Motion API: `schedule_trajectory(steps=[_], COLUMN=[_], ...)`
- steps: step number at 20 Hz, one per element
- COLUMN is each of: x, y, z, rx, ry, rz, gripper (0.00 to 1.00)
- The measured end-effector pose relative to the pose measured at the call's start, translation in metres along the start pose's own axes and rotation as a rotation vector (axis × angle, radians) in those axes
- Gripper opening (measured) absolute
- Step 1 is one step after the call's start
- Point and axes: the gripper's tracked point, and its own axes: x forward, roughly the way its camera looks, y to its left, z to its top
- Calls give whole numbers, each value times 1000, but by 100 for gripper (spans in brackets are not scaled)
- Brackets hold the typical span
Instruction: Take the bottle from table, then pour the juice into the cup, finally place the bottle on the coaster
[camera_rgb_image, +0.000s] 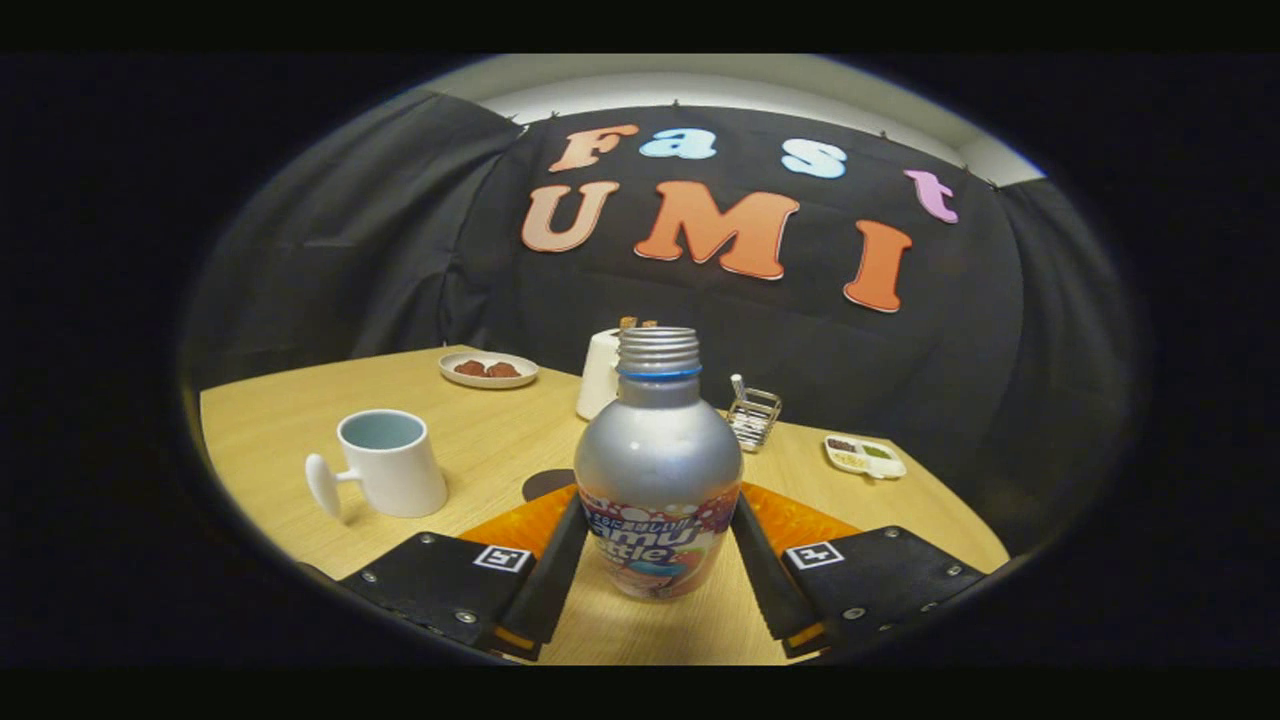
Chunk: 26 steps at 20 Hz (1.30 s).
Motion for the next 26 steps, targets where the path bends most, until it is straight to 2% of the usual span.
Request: schedule_trajectory(steps=[8,15,20,26], x=[9,18,19,18], y=[30,53,60,72], z=[15,20,29,36], rx=[-228,-490,-677,-821], ry=[2,2,-53,-104], rz=[-43,-104,-168,-176], gripper=[77,77,77,76])
